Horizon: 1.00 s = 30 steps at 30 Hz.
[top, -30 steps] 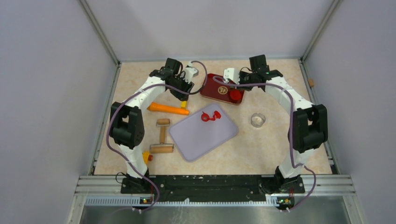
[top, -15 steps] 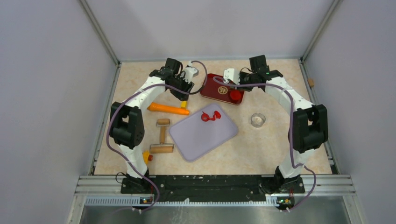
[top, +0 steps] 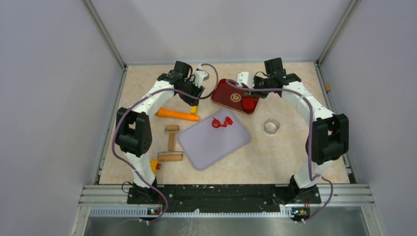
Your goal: Roll out the dumpling wrappers from the dough
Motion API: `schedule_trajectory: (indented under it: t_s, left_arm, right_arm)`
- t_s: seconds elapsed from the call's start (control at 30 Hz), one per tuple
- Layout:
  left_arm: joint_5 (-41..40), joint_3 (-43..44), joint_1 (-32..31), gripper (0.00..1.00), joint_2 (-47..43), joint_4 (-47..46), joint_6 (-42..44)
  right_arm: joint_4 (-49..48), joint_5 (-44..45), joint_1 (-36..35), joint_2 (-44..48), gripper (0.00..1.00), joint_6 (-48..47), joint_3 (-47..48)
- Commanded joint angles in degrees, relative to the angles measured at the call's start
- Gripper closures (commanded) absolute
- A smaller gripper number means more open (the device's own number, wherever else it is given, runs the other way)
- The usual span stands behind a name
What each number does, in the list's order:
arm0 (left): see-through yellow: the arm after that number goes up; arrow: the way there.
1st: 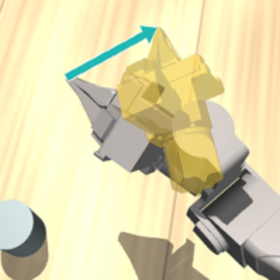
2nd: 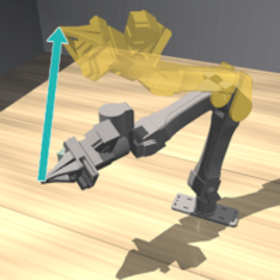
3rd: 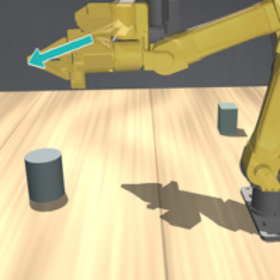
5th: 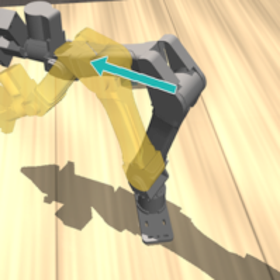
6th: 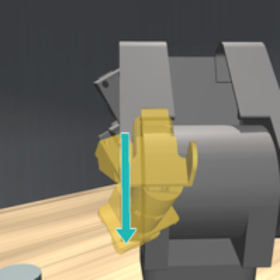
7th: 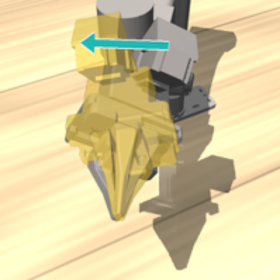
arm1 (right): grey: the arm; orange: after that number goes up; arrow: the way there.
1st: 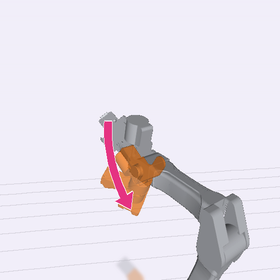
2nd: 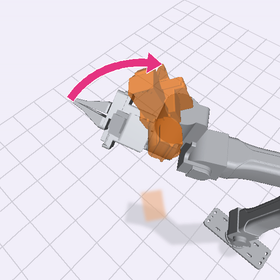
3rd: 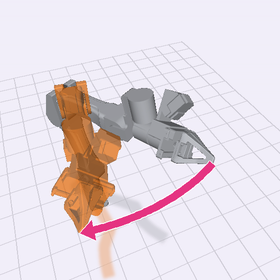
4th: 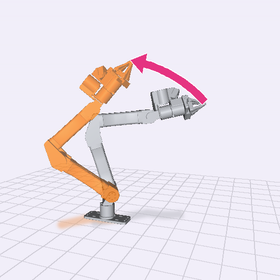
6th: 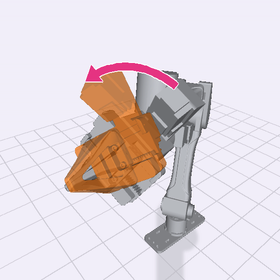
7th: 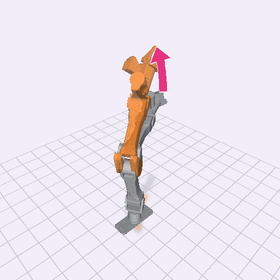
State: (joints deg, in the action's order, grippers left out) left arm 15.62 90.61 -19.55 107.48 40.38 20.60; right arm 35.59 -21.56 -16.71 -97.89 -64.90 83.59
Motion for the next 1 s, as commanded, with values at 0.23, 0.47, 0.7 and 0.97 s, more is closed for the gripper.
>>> schedule_trajectory:
  t_s: [0.23,0.47,0.7,0.97]
  left_arm:
    - [2.0,1.9,0.2,0.51,0.1,-1.7,-2.1]
    - [2.0,1.8,0.3,0.50,0.0,-1.7,-2.2]
    - [3.1,1.7,0.2,0.51,-0.1,-1.8,-2.7]
    - [5.1,4.9,-0.4,0.51,3.1,-3.0,-6.8]
  right_arm:
    - [0.8,-2.9,0.1,3.9,1.00,4.0,0.2]
    - [0.5,-2.7,0.1,4.5,1.00,5.2,1.4]
    - [-0.5,0.2,0.3,4.7,1.00,5.8,7.6]
    - [-6.1,0.8,4.4,4.8,1.00,20.8,12.9]
